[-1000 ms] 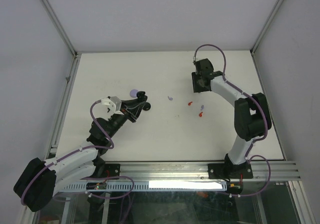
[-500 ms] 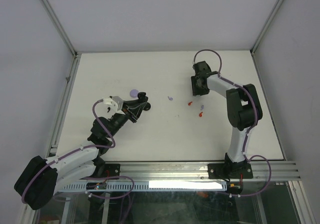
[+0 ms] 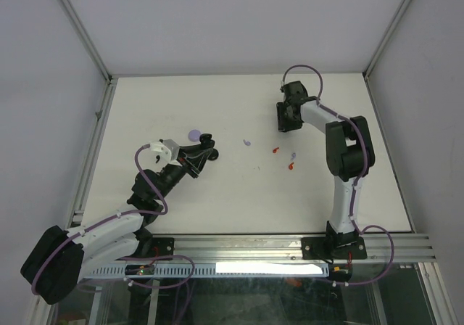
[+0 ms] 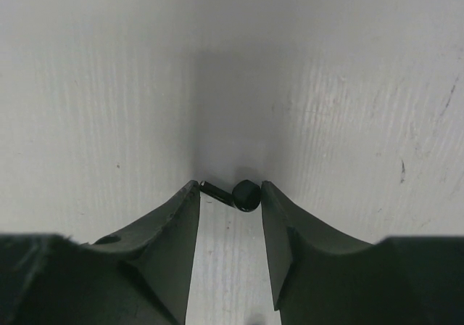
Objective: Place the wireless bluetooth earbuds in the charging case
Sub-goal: Pick up the earbud from the center of the board.
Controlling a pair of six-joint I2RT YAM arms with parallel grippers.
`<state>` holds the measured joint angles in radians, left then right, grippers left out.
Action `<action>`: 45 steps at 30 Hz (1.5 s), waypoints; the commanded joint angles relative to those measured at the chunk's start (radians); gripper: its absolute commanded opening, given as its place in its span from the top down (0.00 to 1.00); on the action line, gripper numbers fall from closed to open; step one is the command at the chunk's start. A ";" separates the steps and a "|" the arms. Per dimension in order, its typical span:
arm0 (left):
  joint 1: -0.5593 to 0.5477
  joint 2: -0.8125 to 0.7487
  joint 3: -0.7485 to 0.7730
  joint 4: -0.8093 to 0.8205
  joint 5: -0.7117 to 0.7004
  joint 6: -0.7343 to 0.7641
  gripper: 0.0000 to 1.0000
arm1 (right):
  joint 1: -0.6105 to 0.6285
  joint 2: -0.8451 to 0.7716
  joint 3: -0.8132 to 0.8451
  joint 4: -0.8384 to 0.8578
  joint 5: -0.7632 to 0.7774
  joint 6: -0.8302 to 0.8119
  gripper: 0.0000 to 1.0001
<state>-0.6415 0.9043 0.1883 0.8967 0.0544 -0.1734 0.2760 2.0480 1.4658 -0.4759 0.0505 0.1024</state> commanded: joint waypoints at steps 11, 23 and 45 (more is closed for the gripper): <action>0.004 0.008 0.046 0.038 0.031 0.005 1.00 | 0.002 0.054 0.119 -0.021 -0.138 -0.065 0.57; 0.003 0.027 0.045 0.047 0.041 0.006 1.00 | 0.020 0.030 0.130 -0.076 -0.025 -0.080 0.63; 0.004 0.049 0.043 0.079 0.068 0.016 1.00 | 0.056 -0.017 0.092 -0.054 0.002 -0.111 0.83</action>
<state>-0.6403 0.9485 0.2012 0.9089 0.0921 -0.1711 0.3069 2.1033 1.5612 -0.5510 0.0341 0.0204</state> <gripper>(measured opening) 0.251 0.213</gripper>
